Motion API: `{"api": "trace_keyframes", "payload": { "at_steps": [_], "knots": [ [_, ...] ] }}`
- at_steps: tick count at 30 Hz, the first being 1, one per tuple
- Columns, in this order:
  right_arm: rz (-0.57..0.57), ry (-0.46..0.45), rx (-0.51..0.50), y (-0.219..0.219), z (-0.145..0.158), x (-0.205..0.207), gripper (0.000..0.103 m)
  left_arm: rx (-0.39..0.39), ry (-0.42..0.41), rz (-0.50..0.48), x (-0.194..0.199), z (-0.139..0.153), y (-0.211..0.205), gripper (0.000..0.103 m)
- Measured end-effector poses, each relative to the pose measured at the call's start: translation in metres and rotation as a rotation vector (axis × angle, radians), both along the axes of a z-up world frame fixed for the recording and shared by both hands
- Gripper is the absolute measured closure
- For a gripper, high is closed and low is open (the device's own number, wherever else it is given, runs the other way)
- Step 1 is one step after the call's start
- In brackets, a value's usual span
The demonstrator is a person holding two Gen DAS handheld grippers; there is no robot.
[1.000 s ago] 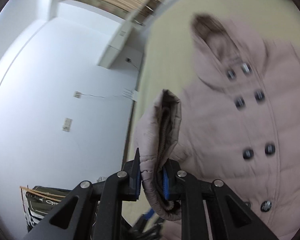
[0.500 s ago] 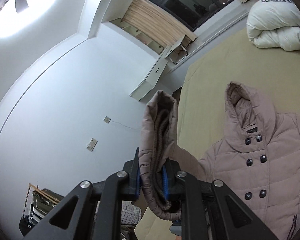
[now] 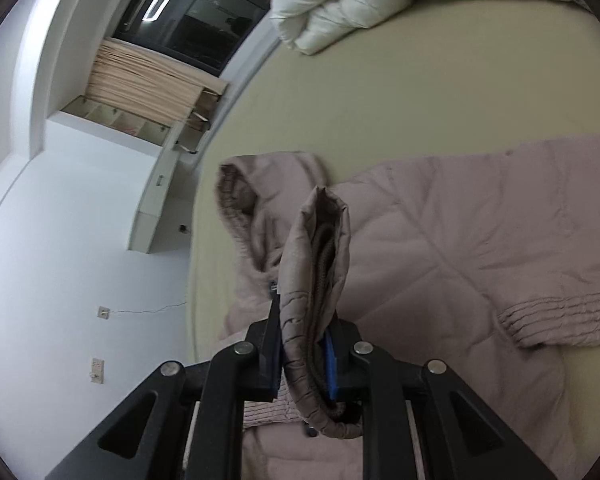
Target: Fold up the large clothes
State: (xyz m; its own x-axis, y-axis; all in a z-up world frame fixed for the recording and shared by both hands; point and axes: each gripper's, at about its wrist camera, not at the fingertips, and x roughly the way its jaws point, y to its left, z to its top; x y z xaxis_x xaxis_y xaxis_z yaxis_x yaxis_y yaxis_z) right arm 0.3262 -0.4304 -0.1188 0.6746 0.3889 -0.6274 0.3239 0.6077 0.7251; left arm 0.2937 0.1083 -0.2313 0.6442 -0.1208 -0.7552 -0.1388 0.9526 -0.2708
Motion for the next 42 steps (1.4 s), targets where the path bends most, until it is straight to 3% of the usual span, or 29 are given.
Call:
{"api": "trace_keyframes", "payload": {
  "at_steps": [4,8,10,12,14,15,17,20,22,23,25,27,28,30,32,34,35,36,38,42],
  "knots": [
    [-0.024,0.114,-0.030,-0.020,-0.051,0.014,0.084,0.070,-0.125,0.023,-0.003,0.039,0.004,0.058],
    [-0.018,0.135,-0.093,-0.027,-0.070,0.020,0.081,0.188,-0.153,-0.074,0.052,0.062,-0.026,0.061],
    [-0.010,0.133,-0.104,-0.029,-0.073,0.022,0.080,0.240,-0.090,-0.118,0.089,0.058,-0.044,0.069],
    [0.009,0.131,-0.129,-0.030,-0.073,0.022,0.077,0.339,-0.037,-0.123,0.118,0.039,-0.052,0.070],
    [0.030,0.138,-0.164,-0.031,-0.070,0.025,0.066,0.385,0.037,-0.140,0.140,0.010,-0.063,0.070],
    [0.030,0.146,-0.191,-0.032,-0.068,0.024,0.056,0.395,0.045,-0.144,0.143,0.002,-0.066,0.070],
    [0.001,0.171,-0.266,-0.035,-0.053,0.018,0.045,0.426,0.026,-0.145,0.140,-0.003,-0.070,0.070],
    [-0.084,0.093,-0.370,-0.033,-0.019,-0.002,0.045,0.414,0.018,-0.141,0.144,-0.006,-0.069,0.070],
    [-0.046,-0.009,-0.409,-0.011,0.001,-0.015,0.045,0.431,0.012,-0.139,0.144,-0.009,-0.072,0.070],
    [0.005,-0.019,-0.429,0.004,0.001,-0.015,0.045,0.440,0.010,-0.137,0.143,-0.011,-0.072,0.070],
    [0.105,0.017,-0.458,0.028,-0.018,-0.004,0.046,0.456,0.000,-0.136,0.133,-0.020,-0.072,0.070],
    [0.181,0.140,-0.493,0.040,-0.067,0.017,0.043,0.463,0.001,-0.141,0.133,-0.021,-0.073,0.070],
    [0.195,0.111,-0.528,0.042,-0.078,0.017,0.043,0.463,0.007,-0.145,0.136,-0.029,-0.077,0.070],
    [0.182,0.117,-0.539,0.045,-0.063,0.008,0.044,0.438,0.021,-0.146,0.136,-0.022,-0.073,0.070],
    [0.160,0.073,-0.426,0.035,-0.039,-0.015,0.043,0.342,0.008,-0.114,0.126,-0.006,-0.060,0.069],
    [0.091,-0.074,-0.335,0.012,-0.009,-0.064,0.025,0.250,-0.024,-0.072,0.104,0.014,-0.047,0.067],
    [0.039,-0.115,-0.330,-0.001,-0.001,-0.089,0.012,0.197,-0.046,-0.051,0.088,0.023,-0.041,0.061],
    [-0.026,-0.135,-0.321,-0.019,0.003,-0.116,0.009,0.136,-0.065,-0.040,0.068,0.031,-0.036,0.057],
    [-0.148,-0.128,-0.265,-0.057,-0.003,-0.163,0.009,0.054,-0.082,-0.066,0.033,0.039,-0.032,0.048],
    [-0.497,-0.030,-0.040,-0.156,-0.049,-0.282,0.015,-0.020,-0.049,-0.117,-0.036,0.037,-0.030,0.042]
  ]
}}
